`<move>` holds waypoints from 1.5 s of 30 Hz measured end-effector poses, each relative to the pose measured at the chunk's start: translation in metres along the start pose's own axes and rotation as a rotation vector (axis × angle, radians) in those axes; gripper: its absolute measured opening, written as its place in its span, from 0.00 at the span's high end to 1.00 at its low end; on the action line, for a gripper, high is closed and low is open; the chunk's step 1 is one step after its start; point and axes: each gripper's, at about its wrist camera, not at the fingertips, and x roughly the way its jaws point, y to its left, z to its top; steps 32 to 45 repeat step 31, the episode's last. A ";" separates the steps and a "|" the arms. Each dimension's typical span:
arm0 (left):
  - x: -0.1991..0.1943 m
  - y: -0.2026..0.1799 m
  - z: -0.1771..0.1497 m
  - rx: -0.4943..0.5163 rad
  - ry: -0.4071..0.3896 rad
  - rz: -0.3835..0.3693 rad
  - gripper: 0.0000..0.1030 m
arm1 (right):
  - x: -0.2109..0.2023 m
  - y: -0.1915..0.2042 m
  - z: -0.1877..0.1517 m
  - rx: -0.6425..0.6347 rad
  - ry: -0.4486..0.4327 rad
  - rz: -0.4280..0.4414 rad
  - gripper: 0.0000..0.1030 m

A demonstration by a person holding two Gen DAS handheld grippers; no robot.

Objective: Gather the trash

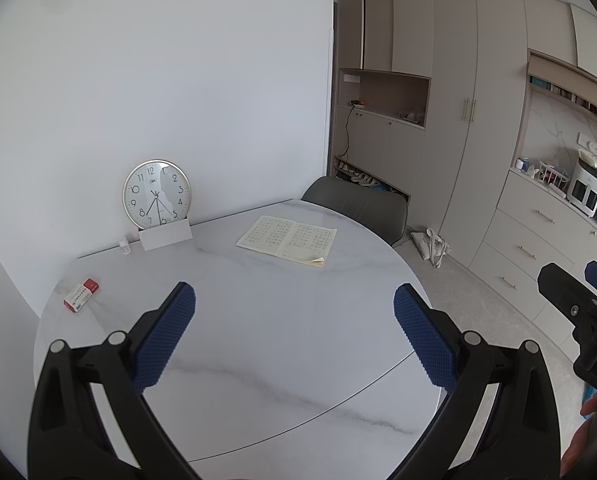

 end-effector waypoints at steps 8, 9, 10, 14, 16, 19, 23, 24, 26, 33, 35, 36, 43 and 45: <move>0.000 0.001 0.000 0.002 -0.002 -0.003 0.07 | 0.000 0.000 0.000 0.000 0.000 -0.002 0.02; 0.000 0.001 -0.001 0.003 -0.002 -0.004 0.07 | 0.000 0.000 0.000 0.000 0.000 -0.002 0.02; 0.000 0.001 -0.001 0.004 -0.002 -0.004 0.07 | 0.000 0.000 0.000 0.000 0.000 -0.001 0.02; 0.000 0.001 -0.001 0.003 -0.003 -0.004 0.07 | 0.000 0.000 0.000 0.000 0.002 -0.002 0.02; 0.000 0.001 -0.001 0.004 -0.002 -0.004 0.07 | 0.001 -0.001 -0.001 -0.001 0.004 -0.002 0.02; 0.000 0.001 -0.001 0.005 -0.003 -0.003 0.07 | 0.002 -0.001 -0.001 -0.001 0.003 -0.002 0.02; 0.001 -0.001 -0.001 0.015 -0.004 -0.009 0.07 | 0.002 -0.001 0.000 0.000 0.002 0.000 0.02; 0.001 -0.001 -0.001 0.017 -0.003 -0.009 0.07 | 0.002 -0.001 -0.001 0.001 0.003 -0.001 0.02; 0.001 -0.001 0.000 0.016 -0.001 -0.012 0.07 | 0.003 -0.001 -0.001 0.001 0.004 0.000 0.02; 0.002 0.000 0.000 0.015 -0.002 -0.015 0.07 | 0.003 -0.001 -0.002 0.000 0.004 -0.001 0.02; 0.002 0.000 0.000 0.015 -0.002 -0.015 0.07 | 0.003 -0.001 -0.002 0.000 0.004 -0.001 0.02; 0.002 0.000 0.000 0.015 -0.002 -0.015 0.07 | 0.003 -0.001 -0.002 0.000 0.004 -0.001 0.02; 0.002 0.000 0.000 0.015 -0.002 -0.015 0.07 | 0.003 -0.001 -0.002 0.000 0.004 -0.001 0.02; 0.002 0.000 0.000 0.015 -0.002 -0.015 0.07 | 0.003 -0.001 -0.002 0.000 0.004 -0.001 0.02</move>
